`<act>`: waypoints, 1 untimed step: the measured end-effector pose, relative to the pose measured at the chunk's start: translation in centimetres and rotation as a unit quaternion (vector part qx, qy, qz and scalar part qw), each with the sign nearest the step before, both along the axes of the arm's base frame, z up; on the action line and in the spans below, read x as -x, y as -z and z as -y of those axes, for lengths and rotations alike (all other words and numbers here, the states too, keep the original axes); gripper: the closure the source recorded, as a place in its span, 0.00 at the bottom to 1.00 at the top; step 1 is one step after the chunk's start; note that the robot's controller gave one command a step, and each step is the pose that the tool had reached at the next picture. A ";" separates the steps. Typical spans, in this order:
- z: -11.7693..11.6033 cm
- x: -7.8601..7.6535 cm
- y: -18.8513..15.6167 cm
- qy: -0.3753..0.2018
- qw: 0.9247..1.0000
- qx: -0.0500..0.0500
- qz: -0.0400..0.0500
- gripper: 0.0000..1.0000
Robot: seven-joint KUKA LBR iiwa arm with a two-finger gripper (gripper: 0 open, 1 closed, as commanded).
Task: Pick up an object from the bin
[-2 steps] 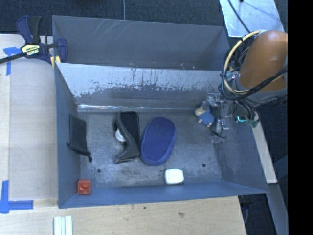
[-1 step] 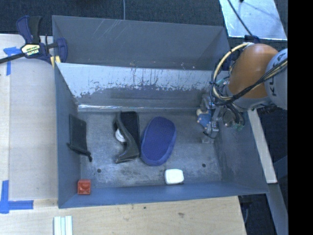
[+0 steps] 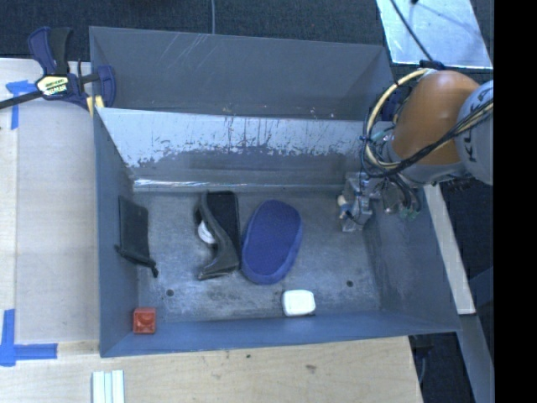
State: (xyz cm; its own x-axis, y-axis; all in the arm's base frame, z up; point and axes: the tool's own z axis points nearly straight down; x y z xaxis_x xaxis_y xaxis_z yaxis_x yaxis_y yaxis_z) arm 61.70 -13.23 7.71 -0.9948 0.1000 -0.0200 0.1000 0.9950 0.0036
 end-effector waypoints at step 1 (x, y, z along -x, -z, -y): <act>-0.7 1.8 -13.7 -0.004 1.000 0.002 -0.004 1.00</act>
Offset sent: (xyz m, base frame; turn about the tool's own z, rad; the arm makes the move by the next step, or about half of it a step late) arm -0.0206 0.0084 0.1306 -0.0078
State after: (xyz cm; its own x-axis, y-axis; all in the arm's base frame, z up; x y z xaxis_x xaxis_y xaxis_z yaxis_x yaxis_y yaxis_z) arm 59.85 -12.49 21.38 -0.9957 0.0916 -0.0126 0.0917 0.9958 -0.0009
